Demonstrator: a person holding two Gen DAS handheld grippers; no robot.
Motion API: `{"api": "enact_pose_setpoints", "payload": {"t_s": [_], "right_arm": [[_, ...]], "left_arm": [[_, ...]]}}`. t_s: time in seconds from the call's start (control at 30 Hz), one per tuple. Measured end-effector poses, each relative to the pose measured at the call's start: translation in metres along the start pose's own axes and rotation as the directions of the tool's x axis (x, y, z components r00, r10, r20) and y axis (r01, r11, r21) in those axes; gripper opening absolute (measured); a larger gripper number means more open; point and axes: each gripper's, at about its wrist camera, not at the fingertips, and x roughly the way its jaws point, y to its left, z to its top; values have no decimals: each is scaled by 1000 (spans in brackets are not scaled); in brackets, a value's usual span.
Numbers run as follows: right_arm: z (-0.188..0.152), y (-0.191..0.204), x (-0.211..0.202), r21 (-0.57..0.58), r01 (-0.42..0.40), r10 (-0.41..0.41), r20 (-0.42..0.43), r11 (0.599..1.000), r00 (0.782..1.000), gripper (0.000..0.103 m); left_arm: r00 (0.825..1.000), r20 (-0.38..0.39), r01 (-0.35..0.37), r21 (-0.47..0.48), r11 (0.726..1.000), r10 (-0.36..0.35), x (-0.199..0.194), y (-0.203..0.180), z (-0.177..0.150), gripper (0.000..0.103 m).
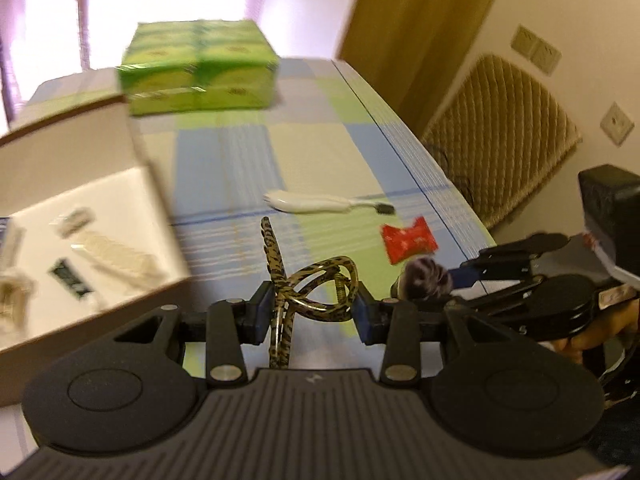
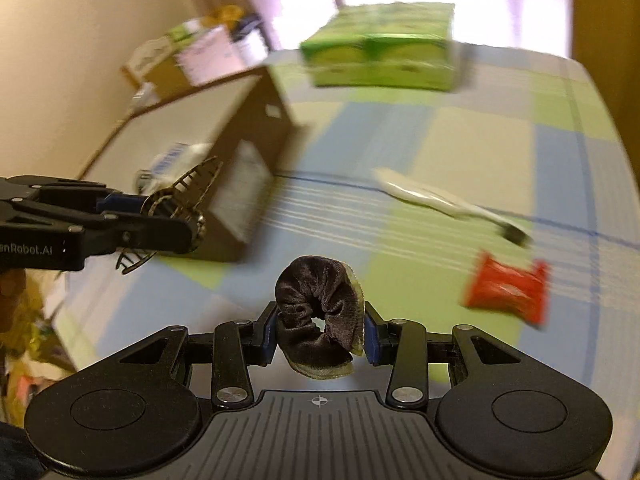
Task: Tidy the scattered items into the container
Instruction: 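Carry the hair clip and scrunchie over the box with both tools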
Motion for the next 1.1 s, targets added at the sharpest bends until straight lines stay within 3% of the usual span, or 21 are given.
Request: {"api": "enact_pose_setpoints", "payload": {"t_s": [0.3,0.47,0.6,0.73,0.93,1.1], "right_arm": [[60,87,28,-151,-127,139,77,980,987,44],[90,122,59,-210,-134,156,89,968,984,44],[106,142,88,-236,-118,139,76,965,987,44],[119,151,121,-250,-101,112,30,963,993,44],[128,154,169,-278,-113,79,-130,954,988,44],[131,153,196,-300,-117,45,-235,947,971,44]], "left_arm": [[986,117,-116,-46,992,121,-90,88,4,35],[974,117,-191,-37,981,194,-108,146,8,35],[977,74,-197,-22,980,198,-103,186,8,35],[986,27,-164,14,986,163,-93,219,8,35],[997,-57,-43,76,996,48,-69,244,10,35],[985,-157,85,113,990,-67,-32,245,15,35]]}}
